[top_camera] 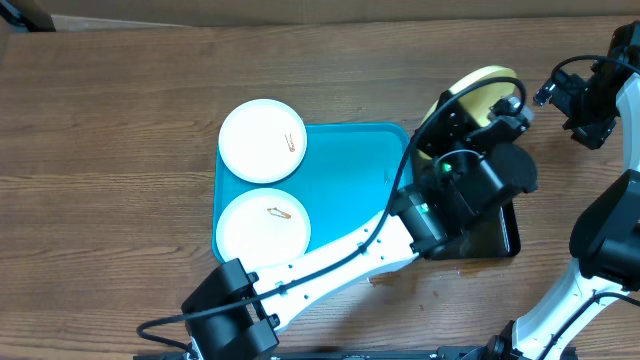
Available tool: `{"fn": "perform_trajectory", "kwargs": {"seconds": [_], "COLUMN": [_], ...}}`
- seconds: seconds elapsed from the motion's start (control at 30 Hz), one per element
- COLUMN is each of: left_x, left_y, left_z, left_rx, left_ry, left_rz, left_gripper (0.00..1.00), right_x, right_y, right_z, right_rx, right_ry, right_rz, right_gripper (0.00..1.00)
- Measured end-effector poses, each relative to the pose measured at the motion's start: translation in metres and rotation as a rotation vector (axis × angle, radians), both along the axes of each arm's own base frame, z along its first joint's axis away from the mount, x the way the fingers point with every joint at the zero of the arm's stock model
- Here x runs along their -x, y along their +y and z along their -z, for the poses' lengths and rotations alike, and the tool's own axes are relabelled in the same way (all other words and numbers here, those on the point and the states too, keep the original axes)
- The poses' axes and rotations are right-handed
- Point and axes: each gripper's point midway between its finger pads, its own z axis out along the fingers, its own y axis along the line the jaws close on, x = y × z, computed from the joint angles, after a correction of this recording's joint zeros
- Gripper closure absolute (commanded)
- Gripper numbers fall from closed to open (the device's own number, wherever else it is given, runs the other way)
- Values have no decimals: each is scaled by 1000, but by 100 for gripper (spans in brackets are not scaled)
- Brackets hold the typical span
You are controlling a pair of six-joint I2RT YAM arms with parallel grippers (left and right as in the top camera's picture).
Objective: Clean dirty plates on tray and stack at the side
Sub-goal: 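Carry the yellow plate left and set it on the table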
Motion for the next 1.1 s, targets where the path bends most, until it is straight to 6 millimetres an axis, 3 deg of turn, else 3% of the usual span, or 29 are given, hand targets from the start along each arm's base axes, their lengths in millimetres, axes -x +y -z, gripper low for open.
{"fn": "perform_trajectory", "kwargs": {"seconds": [0.13,0.37,0.47,0.57,0.73,0.83,0.97,1.1], "left_x": [-4,-20,-34,-58,-101,-116,-110,-87], "left_y": [5,17,37,70,166,247,359,450], "left_z": [26,65,84,96,109,116,125,135], "left_rx": [10,205,301,451,788,990,1191,1297], "left_ry": [101,304,439,570,776,861,893,862], "left_rz": [20,37,13,-39,-173,-299,-504,-710], "left_gripper": [96,96,96,96,96,96,96,96], "right_x": [0,0,0,0,0,0,0,0], "right_y": [0,0,0,0,0,0,0,0], "right_z": [0,0,0,0,0,0,0,0], "right_rx": [0,0,0,0,0,0,0,1], "right_ry": [-1,-1,-1,-1,-1,-1,-1,-1], "right_rz": [-1,-1,-1,-1,0,0,-1,0], "right_gripper": [0,0,0,0,0,0,0,0]}}
